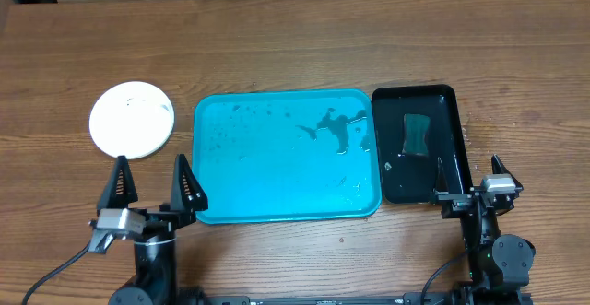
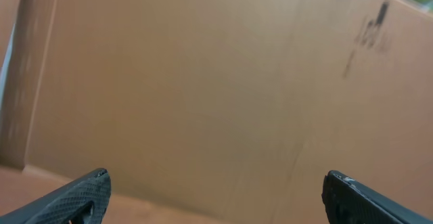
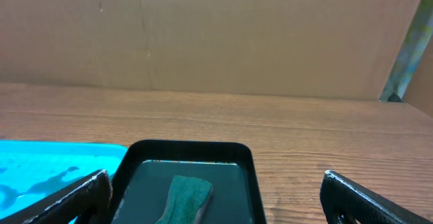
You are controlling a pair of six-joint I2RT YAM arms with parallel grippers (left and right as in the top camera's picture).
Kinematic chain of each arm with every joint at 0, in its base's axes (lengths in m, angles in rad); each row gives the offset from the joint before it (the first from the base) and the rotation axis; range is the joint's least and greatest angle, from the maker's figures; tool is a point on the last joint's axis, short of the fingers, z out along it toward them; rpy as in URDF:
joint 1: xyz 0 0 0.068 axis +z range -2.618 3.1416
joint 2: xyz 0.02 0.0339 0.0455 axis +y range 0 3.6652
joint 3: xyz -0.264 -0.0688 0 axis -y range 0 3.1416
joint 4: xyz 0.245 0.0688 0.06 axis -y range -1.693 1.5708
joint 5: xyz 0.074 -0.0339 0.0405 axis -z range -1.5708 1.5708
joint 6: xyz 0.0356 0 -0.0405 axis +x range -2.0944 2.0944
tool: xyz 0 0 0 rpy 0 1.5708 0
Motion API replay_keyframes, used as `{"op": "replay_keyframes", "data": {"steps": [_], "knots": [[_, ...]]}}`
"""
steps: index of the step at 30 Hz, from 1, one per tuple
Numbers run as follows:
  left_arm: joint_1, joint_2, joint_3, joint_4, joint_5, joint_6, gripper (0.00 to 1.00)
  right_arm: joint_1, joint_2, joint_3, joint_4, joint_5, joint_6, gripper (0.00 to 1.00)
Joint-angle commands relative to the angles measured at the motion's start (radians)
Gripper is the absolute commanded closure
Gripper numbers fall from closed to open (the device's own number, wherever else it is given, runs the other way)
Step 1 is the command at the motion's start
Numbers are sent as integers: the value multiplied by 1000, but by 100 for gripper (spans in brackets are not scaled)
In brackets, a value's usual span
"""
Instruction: Clean dirty plates on tray and stack at the side
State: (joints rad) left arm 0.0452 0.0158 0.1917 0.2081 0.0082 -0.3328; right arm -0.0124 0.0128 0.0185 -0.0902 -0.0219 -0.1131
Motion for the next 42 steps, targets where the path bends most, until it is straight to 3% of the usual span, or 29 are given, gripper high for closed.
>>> {"op": "replay_keyframes", "data": {"steps": [1,8,16,18,42], "knots": [[-6,-12,-69,2,-31,12,0,-4,-10,-11,6,2,-7,0],[-6,-13,-183,0,-34,12,0,-4,-10,-11,6,2,-7,0],[-6,-13,-187,-295,-30,61,0,-4,-10,-11,6,2,-7,0],[-7,-13,-187,-287,-10,112,0,-4,-10,-11,6,2,-7,0],[-7,-11,-187,-286,-9,109,0,-4,-10,-11,6,2,-7,0]]}}
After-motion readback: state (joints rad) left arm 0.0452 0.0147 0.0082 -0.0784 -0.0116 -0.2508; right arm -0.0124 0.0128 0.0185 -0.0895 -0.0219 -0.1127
